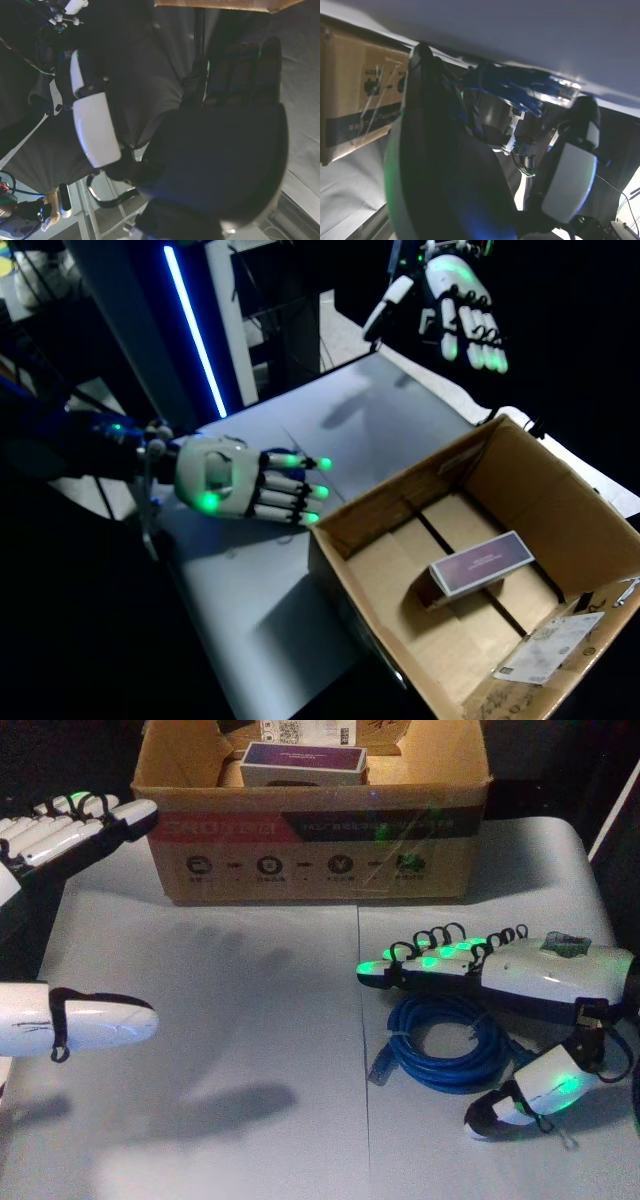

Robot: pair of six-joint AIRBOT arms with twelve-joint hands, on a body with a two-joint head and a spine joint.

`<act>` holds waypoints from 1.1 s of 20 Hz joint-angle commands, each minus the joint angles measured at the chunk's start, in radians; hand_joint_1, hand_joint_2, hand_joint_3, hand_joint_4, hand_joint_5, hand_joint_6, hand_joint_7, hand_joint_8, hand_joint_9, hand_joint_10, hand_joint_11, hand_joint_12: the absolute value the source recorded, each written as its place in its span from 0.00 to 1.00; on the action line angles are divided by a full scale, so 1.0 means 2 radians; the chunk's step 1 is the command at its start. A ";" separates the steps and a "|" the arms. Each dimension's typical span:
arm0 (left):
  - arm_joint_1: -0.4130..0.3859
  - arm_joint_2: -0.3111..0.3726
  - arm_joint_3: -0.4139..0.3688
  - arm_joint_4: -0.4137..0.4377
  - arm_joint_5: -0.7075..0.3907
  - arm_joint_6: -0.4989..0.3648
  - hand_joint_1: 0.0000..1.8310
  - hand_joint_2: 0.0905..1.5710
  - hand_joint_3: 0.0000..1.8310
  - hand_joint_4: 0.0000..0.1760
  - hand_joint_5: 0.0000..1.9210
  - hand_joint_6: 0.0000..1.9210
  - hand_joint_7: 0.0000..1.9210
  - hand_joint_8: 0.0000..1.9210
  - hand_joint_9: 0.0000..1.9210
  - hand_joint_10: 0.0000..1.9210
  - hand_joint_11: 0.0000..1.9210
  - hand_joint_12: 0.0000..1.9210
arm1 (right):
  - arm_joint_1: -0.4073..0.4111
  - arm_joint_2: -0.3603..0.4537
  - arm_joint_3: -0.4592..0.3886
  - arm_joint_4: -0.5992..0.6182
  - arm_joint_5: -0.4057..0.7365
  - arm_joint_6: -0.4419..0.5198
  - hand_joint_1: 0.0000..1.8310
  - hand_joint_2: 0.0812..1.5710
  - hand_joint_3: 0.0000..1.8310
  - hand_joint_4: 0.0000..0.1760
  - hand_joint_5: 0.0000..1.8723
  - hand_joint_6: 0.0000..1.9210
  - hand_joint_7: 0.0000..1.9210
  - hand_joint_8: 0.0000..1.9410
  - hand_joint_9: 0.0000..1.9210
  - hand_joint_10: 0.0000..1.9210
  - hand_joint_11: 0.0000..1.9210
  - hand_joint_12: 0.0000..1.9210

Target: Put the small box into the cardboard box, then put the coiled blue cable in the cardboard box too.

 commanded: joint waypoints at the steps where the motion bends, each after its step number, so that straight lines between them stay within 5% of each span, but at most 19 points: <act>1: -0.003 -0.004 0.003 -0.003 -0.061 -0.005 0.26 0.50 0.00 1.00 0.04 0.00 0.02 0.00 0.00 0.00 0.00 0.00 | 0.004 -0.003 0.002 -0.002 0.021 -0.002 0.60 0.53 0.00 1.00 0.08 0.00 0.07 0.00 0.09 0.01 0.04 0.03; 2: -0.003 -0.004 0.003 -0.003 -0.061 -0.005 0.25 0.51 0.00 1.00 0.04 0.00 0.02 0.00 0.00 0.00 0.00 0.00 | 0.004 -0.003 0.002 -0.002 0.020 -0.002 0.61 0.54 0.00 0.88 0.16 0.00 0.13 0.00 0.16 0.00 0.04 0.18; 3: -0.003 -0.005 0.004 -0.003 -0.062 -0.006 0.24 0.51 0.00 1.00 0.04 0.00 0.02 0.00 0.00 0.00 0.00 0.00 | 0.004 -0.003 0.002 -0.002 0.020 -0.002 0.64 0.55 0.00 0.44 0.22 0.00 0.21 0.00 0.26 0.01 0.06 0.37; 4: -0.003 -0.005 0.006 -0.003 -0.063 -0.009 0.24 0.51 0.00 1.00 0.04 0.00 0.03 0.00 0.01 0.00 0.01 0.00 | 0.004 -0.003 0.003 -0.002 0.020 -0.002 0.64 0.59 0.00 0.02 0.27 0.00 0.30 0.01 0.36 0.04 0.12 0.45; 5: -0.003 -0.005 0.007 -0.003 -0.063 -0.010 0.25 0.51 0.00 1.00 0.05 0.00 0.03 0.00 0.01 0.00 0.01 0.00 | 0.004 -0.003 0.003 -0.002 0.020 -0.002 0.64 0.60 0.00 0.00 0.33 0.00 0.35 0.04 0.30 0.35 0.15 0.59; 6: -0.003 -0.005 0.007 -0.003 -0.064 -0.010 0.26 0.51 0.00 1.00 0.05 0.00 0.04 0.00 0.02 0.01 0.01 0.00 | 0.004 -0.003 0.004 -0.002 0.020 -0.002 0.65 0.62 0.00 0.00 0.40 0.00 0.26 0.42 0.26 0.68 0.24 0.72; 8: -0.003 -0.006 0.007 -0.003 -0.064 -0.010 0.26 0.51 0.00 1.00 0.05 0.00 0.04 0.01 0.03 0.01 0.02 0.01 | 0.006 -0.002 0.004 -0.001 0.020 -0.002 0.64 0.65 0.00 0.00 0.47 0.00 0.18 0.76 0.28 0.89 0.32 0.83; 9: -0.003 -0.006 0.007 -0.003 -0.064 -0.010 0.27 0.51 0.00 1.00 0.06 0.00 0.05 0.00 0.03 0.01 0.02 0.01 | 0.006 -0.001 0.005 -0.001 0.020 -0.002 0.63 0.70 0.00 0.00 0.50 0.52 0.22 0.88 0.34 0.99 0.39 0.91; 10: -0.003 -0.007 0.007 -0.003 -0.064 -0.010 0.29 0.51 0.00 1.00 0.06 0.00 0.05 0.00 0.03 0.00 0.01 0.00 | 0.007 0.000 0.005 0.000 0.020 -0.002 0.62 0.72 0.00 0.00 0.48 0.57 0.28 0.92 0.40 1.00 0.42 0.95; 13: -0.003 -0.007 0.007 -0.003 -0.064 -0.010 0.29 0.52 0.00 1.00 0.06 0.00 0.05 0.00 0.03 0.00 0.01 0.00 | 0.009 0.000 0.006 0.002 0.020 -0.002 0.63 0.70 0.00 0.00 0.51 0.53 0.41 1.00 0.54 1.00 0.53 1.00; 19: -0.002 -0.008 0.007 -0.004 -0.065 -0.011 0.28 0.52 0.00 1.00 0.07 0.00 0.05 0.00 0.03 0.00 0.01 0.01 | 0.031 0.015 0.005 0.011 0.039 -0.002 0.64 0.69 0.00 0.00 0.52 0.51 0.46 1.00 0.62 1.00 0.63 1.00; 21: -0.002 -0.008 0.007 -0.004 -0.065 -0.011 0.28 0.53 0.00 1.00 0.07 0.00 0.05 0.00 0.02 0.00 0.01 0.00 | 0.043 0.031 -0.003 0.012 0.062 -0.002 0.62 0.72 0.00 0.00 0.47 0.60 0.51 1.00 0.65 1.00 0.65 1.00; 22: -0.002 -0.008 0.007 -0.004 -0.066 -0.011 0.28 0.52 0.00 1.00 0.07 0.00 0.04 0.00 0.02 0.00 0.01 0.01 | 0.050 0.039 -0.009 0.012 0.073 -0.002 0.62 0.76 0.01 0.00 0.31 0.96 0.54 1.00 0.68 1.00 0.68 1.00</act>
